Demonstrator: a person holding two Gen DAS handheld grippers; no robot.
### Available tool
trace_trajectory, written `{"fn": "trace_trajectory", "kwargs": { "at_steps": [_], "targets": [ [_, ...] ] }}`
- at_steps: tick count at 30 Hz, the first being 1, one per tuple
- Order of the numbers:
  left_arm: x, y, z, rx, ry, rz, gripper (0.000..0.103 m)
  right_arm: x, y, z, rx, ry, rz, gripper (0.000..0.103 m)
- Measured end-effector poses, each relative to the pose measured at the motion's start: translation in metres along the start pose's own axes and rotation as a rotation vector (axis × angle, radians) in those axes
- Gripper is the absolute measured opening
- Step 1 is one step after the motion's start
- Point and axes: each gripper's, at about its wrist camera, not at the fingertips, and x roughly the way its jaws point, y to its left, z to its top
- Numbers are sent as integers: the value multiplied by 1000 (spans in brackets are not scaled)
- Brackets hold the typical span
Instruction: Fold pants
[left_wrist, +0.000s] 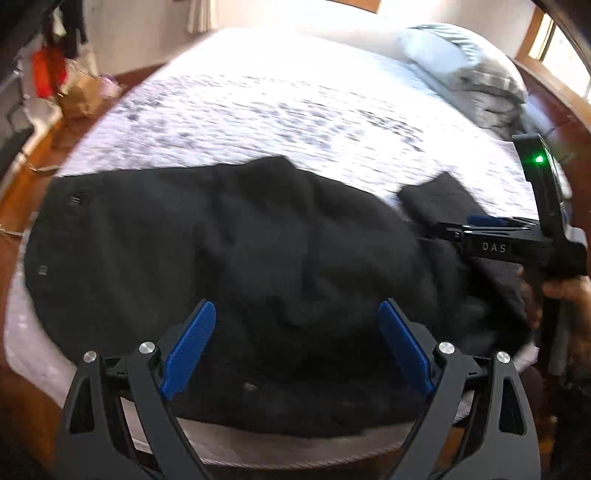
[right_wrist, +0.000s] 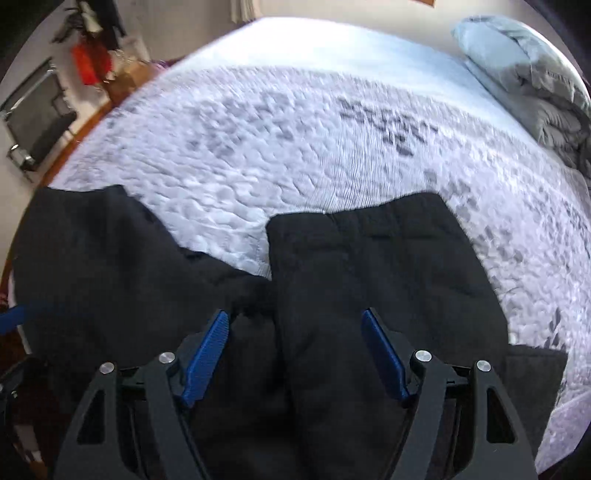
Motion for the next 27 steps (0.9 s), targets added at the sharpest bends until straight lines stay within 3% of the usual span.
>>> {"fn": "trace_trajectory", "kwargs": {
  "at_steps": [3, 9, 11, 14, 16, 24, 27],
  "targets": [
    [4, 3, 3, 29, -5, 65, 91, 18, 3, 5, 16, 24, -90, 74],
    [15, 0, -3, 61, 28, 61, 92, 39, 8, 11, 6, 61, -213, 74],
    [17, -2, -5, 74, 33, 64, 92, 39, 4, 12, 27, 53, -206, 60],
    [20, -4, -10, 77, 49, 50, 93, 32, -1, 13, 73, 44, -154, 23],
    [22, -4, -12, 79, 61, 51, 94, 22, -3, 13, 69, 15, -171, 13],
    [31, -8, -22, 66, 81, 64, 94, -66, -63, -7, 249, -183, -74, 9],
    [31, -15, -23, 78, 75, 76, 94, -100, -98, -25, 329, -254, -90, 9]
  ]
}}
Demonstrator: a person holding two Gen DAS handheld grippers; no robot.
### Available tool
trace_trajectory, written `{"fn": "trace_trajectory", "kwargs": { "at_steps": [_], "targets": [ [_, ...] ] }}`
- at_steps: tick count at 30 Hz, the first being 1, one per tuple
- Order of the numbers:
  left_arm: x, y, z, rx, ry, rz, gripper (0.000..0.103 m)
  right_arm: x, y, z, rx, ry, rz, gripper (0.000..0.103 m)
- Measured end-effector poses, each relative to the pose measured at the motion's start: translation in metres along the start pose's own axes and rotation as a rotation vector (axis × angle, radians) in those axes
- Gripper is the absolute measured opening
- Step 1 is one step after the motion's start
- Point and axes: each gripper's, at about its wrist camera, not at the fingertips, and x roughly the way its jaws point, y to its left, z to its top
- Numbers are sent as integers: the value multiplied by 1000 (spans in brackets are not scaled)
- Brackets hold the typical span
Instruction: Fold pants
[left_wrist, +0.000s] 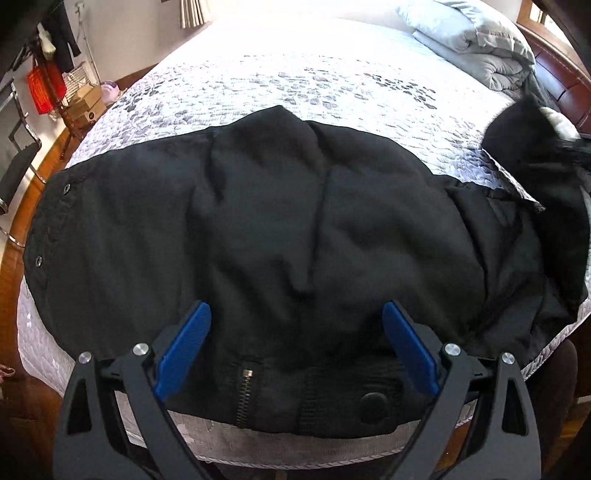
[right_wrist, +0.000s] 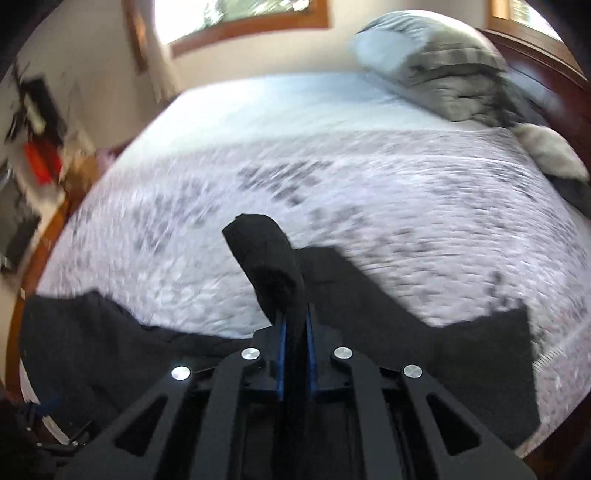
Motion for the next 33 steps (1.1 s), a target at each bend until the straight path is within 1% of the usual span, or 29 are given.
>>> {"fn": "trace_trajectory", "kwargs": {
  "at_steps": [2, 4, 6, 11, 13, 15, 20, 22, 24, 25, 27, 30, 31, 32, 33],
  "targets": [
    [-1, -6, -1, 10, -5, 6, 94, -22, -39, -4, 79, -34, -19, 9],
    [-1, -15, -2, 23, -7, 4, 95, -33, -69, -11, 137, -43, -27, 9],
    [-1, -23, -3, 37, -5, -3, 95, -44, -104, -25, 210, -51, -49, 9],
    [0, -45, -6, 49, 10, -30, 95, -46, -174, -65, 369, -31, -94, 9],
    [-1, -51, -7, 59, 10, -29, 95, -42, -192, -78, 412, -15, -121, 9],
    [-4, -57, -8, 69, 8, -31, 95, -36, -210, -92, 469, 8, -121, 9],
    [-9, -64, -8, 69, 2, -37, 95, -25, -233, -125, 535, 58, -113, 9],
    [-10, -66, -9, 63, 3, -39, 95, -25, -237, -134, 544, 65, -103, 12],
    [-9, -68, -9, 63, 11, -42, 95, -29, -239, -138, 550, 61, -87, 33],
    [-9, -70, -9, 65, 14, -43, 95, -32, -239, -138, 549, 47, -88, 45],
    [-9, -73, -10, 73, 17, -43, 95, -39, -242, -134, 540, 23, -98, 46],
    [-11, -79, -12, 89, 16, -42, 95, -41, -251, -129, 555, 14, -95, 46],
    [-11, -80, -12, 92, 16, -44, 95, -40, -252, -126, 545, 18, -103, 43],
    [-11, -82, -13, 94, 17, -46, 95, -39, -252, -123, 523, 22, -116, 34],
    [-11, -84, -13, 97, 18, -47, 95, -38, -253, -121, 513, 27, -125, 32]
  ]
}}
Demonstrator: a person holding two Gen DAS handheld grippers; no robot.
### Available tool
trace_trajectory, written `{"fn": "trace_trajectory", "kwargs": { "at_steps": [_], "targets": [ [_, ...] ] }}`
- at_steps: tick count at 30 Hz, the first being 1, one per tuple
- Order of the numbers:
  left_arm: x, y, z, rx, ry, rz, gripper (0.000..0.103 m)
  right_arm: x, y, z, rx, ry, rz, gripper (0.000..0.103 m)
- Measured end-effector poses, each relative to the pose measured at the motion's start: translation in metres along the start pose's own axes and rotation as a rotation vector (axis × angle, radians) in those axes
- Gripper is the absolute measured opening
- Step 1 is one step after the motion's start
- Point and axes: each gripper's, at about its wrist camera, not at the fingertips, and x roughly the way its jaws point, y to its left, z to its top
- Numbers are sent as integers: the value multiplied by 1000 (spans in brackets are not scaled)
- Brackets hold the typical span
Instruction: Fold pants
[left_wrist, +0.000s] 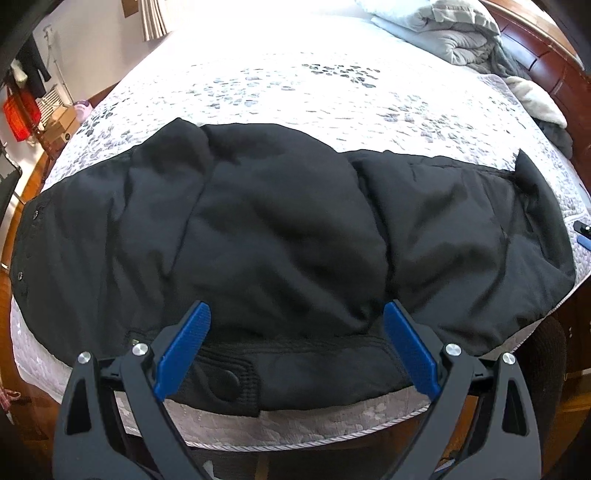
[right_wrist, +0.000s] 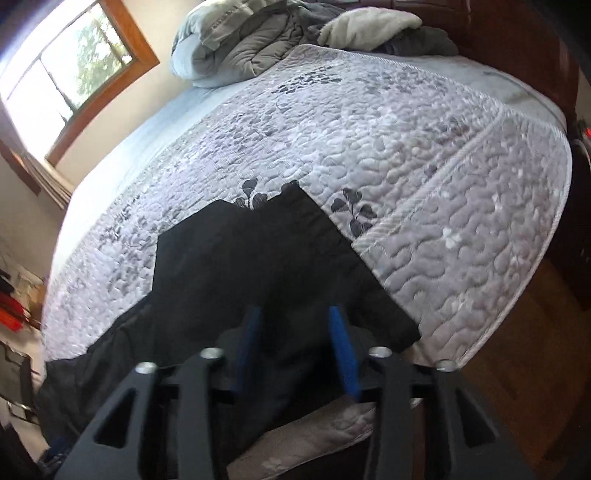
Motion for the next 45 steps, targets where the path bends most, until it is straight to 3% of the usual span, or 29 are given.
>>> {"fn": "trace_trajectory", "kwargs": {
  "at_steps": [3, 5, 7, 9, 10, 11, 14, 20, 26, 32, 40, 45],
  "targets": [
    [2, -5, 0, 1, 3, -3, 95, 2, 3, 7, -42, -10, -48, 15],
    [4, -9, -1, 2, 14, -9, 95, 4, 4, 11, -69, -7, -80, 13],
    [5, -15, -1, 14, 19, -12, 95, 1, -1, 13, -49, 13, -46, 13],
    [4, -19, -3, 31, 11, -12, 95, -3, -10, 12, -13, 28, -9, 22],
    [4, -22, -4, 37, 11, -12, 95, -5, -14, 11, -7, 30, -13, 30],
    [5, -24, -4, 42, 15, -15, 95, -7, -17, 8, -7, 30, -23, 32],
    [7, -28, -4, 50, 25, -24, 95, -11, -34, 0, 7, 51, -43, 32],
    [9, -39, -6, 80, 33, -28, 95, 4, -57, -4, 90, 95, 33, 32],
    [7, -40, -6, 77, 24, -12, 95, 32, -54, 1, 102, 148, 56, 33],
    [7, -44, 7, -10, -12, -11, 95, 41, -38, 2, 33, 165, 29, 35],
    [7, -137, 45, 25, -64, -106, 95, 29, -27, 5, -58, 111, -28, 17],
    [18, -196, 51, 57, -74, -124, 95, 10, -45, 6, -12, 66, -25, 15]
  ]
}}
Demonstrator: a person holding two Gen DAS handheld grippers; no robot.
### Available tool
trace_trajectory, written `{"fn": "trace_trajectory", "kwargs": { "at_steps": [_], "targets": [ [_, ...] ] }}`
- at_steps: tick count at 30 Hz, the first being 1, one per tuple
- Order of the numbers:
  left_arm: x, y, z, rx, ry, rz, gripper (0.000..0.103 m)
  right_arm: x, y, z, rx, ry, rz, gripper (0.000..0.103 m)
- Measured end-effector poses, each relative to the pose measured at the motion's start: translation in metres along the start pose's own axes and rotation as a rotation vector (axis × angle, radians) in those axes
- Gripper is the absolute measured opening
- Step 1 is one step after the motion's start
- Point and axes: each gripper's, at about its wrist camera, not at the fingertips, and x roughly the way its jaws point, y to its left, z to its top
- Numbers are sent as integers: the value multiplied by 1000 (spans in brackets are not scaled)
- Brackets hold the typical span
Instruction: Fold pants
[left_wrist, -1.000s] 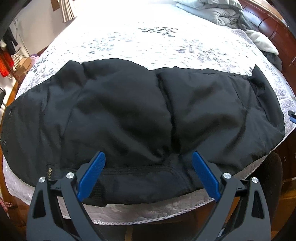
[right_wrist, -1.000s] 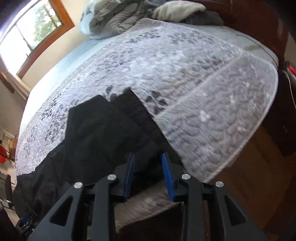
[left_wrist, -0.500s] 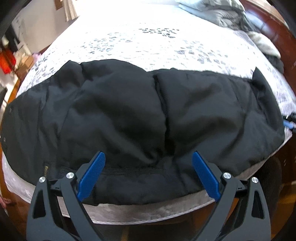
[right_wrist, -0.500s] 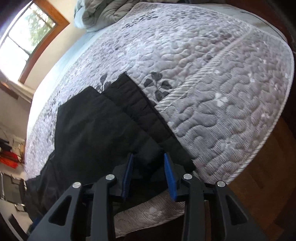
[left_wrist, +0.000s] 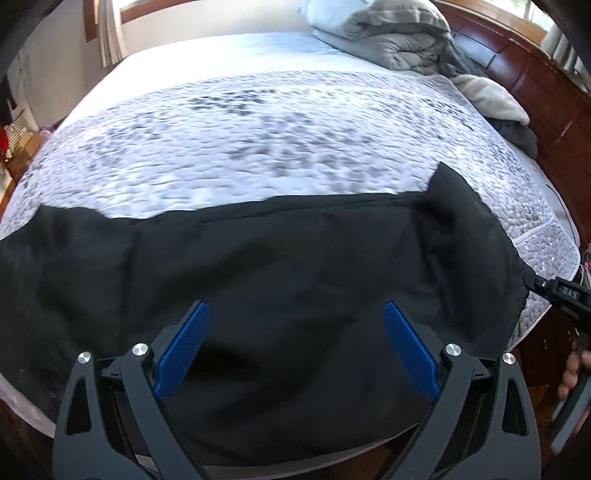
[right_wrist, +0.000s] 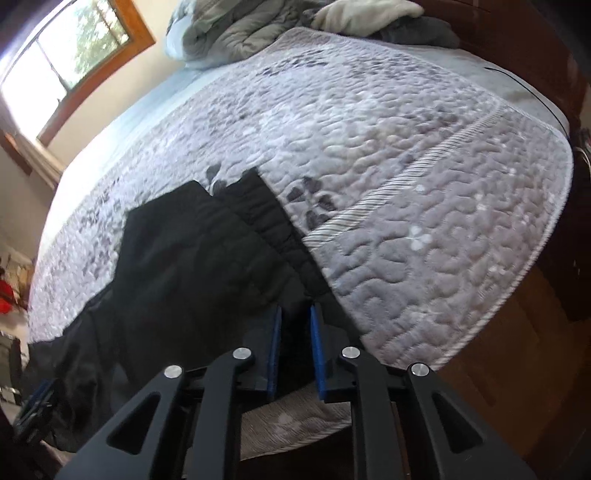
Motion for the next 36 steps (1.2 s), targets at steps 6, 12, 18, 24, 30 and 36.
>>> {"fn": "trace_trajectory", "kwargs": {
  "at_steps": [6, 12, 18, 24, 30, 36],
  "targets": [
    [23, -24, 1, 15, 6, 20, 95, 25, -21, 0, 55, 9, -9, 15],
    [25, -2, -6, -68, -30, 30, 95, 30, 0, 3, -34, -55, 61, 15],
    [24, 6, -12, -55, -24, 3, 95, 27, -22, -5, 22, 2, -26, 15],
    [21, 12, -15, -28, -13, 30, 95, 16, -10, -7, -67, 2, -198, 48],
    [2, 36, -17, -82, -35, 65, 95, -29, 53, -20, -257, -79, -202, 48],
    [-17, 68, -19, -129, -50, 86, 95, -8, 131, -46, -412, -14, -80, 47]
  ]
}}
